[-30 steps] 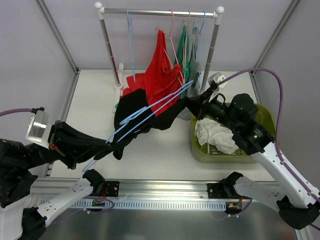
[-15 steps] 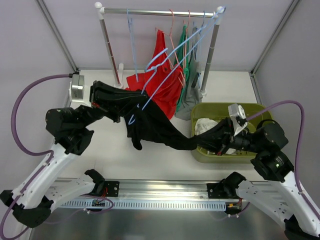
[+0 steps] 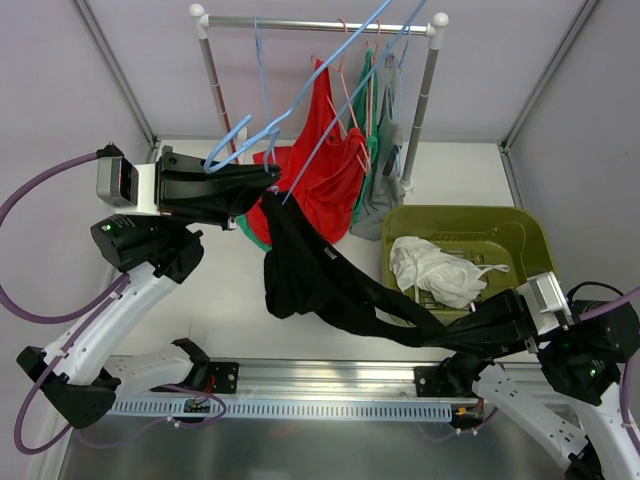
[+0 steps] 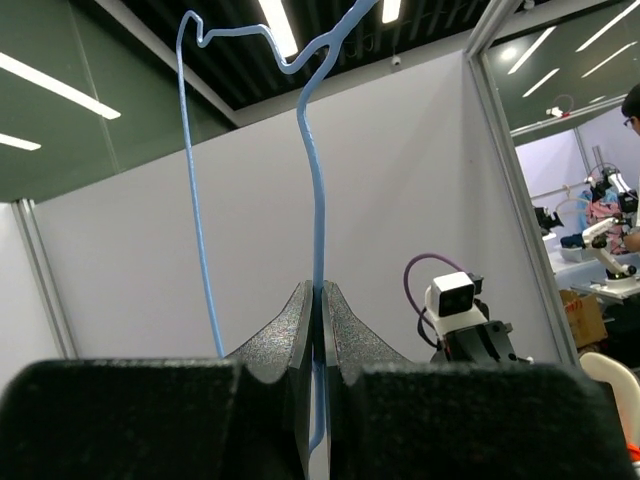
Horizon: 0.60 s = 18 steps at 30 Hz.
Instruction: Remove the tank top from the hanger
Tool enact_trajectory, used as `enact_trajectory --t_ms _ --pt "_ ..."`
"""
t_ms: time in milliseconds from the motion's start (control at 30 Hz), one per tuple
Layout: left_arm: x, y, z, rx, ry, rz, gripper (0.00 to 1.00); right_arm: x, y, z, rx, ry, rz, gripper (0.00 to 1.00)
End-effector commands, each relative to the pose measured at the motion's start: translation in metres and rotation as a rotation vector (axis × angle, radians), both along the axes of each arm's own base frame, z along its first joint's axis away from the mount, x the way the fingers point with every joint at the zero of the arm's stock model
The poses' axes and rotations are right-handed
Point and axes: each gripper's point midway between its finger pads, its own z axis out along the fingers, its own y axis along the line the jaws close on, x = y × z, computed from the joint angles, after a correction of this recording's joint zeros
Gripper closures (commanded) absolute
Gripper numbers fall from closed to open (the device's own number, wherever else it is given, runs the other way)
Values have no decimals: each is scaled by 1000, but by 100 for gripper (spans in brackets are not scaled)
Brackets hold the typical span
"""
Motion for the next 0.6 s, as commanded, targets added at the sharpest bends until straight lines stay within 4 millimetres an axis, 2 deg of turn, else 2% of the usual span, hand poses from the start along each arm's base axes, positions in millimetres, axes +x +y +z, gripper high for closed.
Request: enact_trajectory --t_ms 0,33,100,133,200,233,300,333,367,400,433,500,533,567 --pt "-16 18 23 -110 -71 15 100 -9 -7 14 44 -68 5 99" --pt "-2 10 17 -73 -19 43 100 3 -2 8 28 -23 -38 100" --pt "9 6 8 -65 18 75 100 24 11 -4 -11 40 -77 100" --pt "18 1 -6 -54 32 95 100 38 20 -17 -40 94 -98 100" --pt "26 0 -16 -68 52 109 100 62 38 -37 -102 201 -120 100" --pt "33 -4 -29 -59 78 114 100 77 46 -50 -126 249 -153 100" --pt "41 -4 -34 -80 105 128 100 97 57 -68 -164 315 -203 100" --pt "48 -6 -40 -77 126 142 100 116 65 -80 -185 357 -269 100" --pt "53 -7 -43 -72 150 156 100 127 69 -96 -216 392 -306 100" --pt "64 -4 -45 -89 203 188 100 149 72 -109 -230 422 -401 100" --pt "74 -3 -47 -93 240 231 100 159 72 -126 -272 464 -447 100" --pt "101 0 -63 -49 406 325 100 172 76 -155 -331 526 -501 100" --pt "120 9 -69 -74 494 403 100 181 82 -170 -363 581 -523 100" --pt "123 16 -74 -69 533 441 100 178 89 -180 -388 610 -501 100"
